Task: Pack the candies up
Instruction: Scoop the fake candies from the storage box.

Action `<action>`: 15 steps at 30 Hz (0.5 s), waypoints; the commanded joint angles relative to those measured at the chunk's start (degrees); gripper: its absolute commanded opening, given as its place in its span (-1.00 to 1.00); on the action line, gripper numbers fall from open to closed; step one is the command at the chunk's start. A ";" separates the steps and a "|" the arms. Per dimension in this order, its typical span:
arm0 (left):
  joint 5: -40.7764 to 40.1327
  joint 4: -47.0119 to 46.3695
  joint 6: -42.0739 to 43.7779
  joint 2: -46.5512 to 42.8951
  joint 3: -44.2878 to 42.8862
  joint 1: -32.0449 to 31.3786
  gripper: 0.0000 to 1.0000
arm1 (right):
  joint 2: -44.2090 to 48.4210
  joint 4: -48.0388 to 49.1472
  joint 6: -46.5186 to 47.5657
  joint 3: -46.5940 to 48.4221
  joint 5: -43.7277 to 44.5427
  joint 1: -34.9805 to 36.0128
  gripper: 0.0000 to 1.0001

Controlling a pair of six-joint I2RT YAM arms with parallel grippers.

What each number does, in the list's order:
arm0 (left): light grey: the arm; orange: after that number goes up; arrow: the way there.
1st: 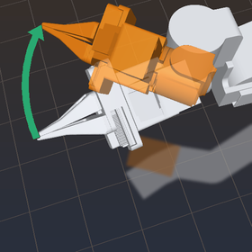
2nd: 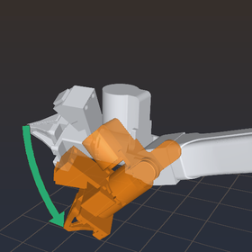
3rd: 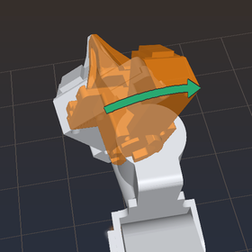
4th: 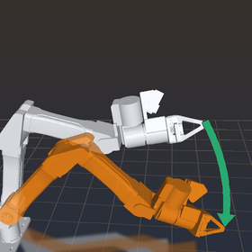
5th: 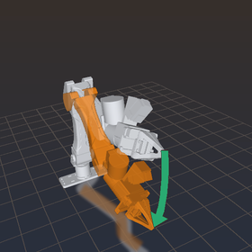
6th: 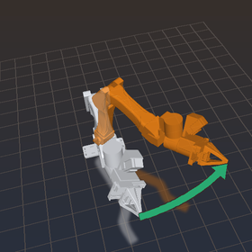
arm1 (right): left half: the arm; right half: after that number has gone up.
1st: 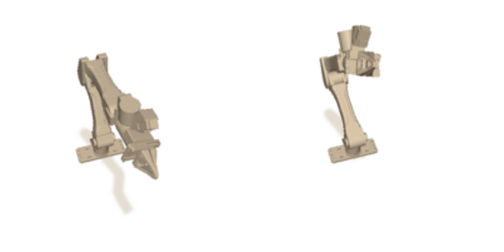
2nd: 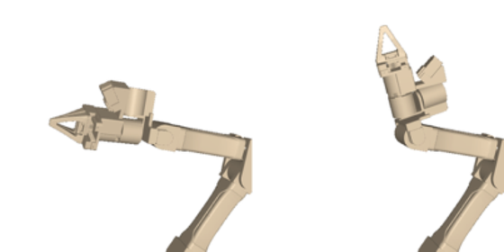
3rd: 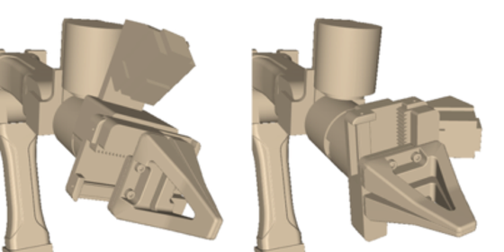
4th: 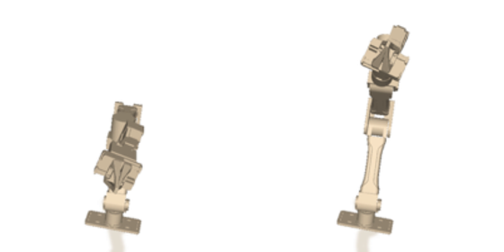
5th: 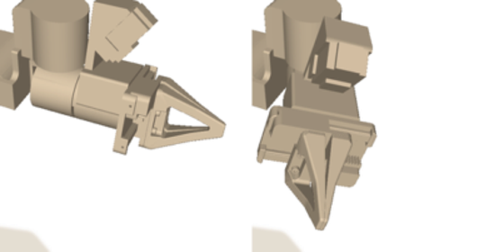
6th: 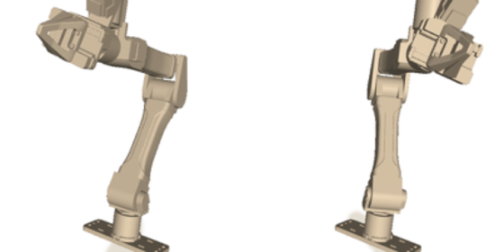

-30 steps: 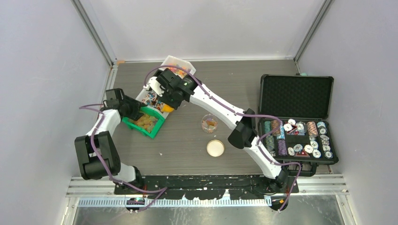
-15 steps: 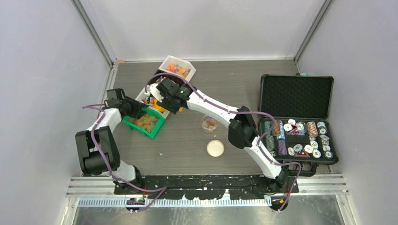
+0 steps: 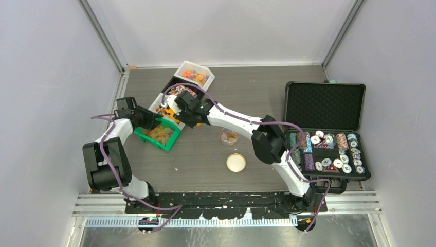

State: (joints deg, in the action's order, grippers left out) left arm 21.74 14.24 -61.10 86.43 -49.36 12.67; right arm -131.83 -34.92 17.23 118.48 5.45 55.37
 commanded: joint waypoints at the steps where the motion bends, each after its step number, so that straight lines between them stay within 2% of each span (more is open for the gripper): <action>1: 1.06 -1.49 0.72 0.86 0.10 -0.28 -0.33 | 4.59 6.59 -2.22 -1.65 0.42 0.26 -0.99; 4: 0.67 -1.48 1.04 0.39 0.14 -0.36 -0.33 | 4.63 6.30 -2.81 -1.07 0.23 0.20 -0.99; 15: 0.56 -1.45 1.10 0.98 0.58 -0.31 -0.34 | -1.49 1.61 -5.72 10.11 -0.47 0.29 -1.00</action>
State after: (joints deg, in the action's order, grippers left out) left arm 21.91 14.11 -61.01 86.46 -49.36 12.67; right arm -132.18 -34.33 13.91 122.52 5.43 55.40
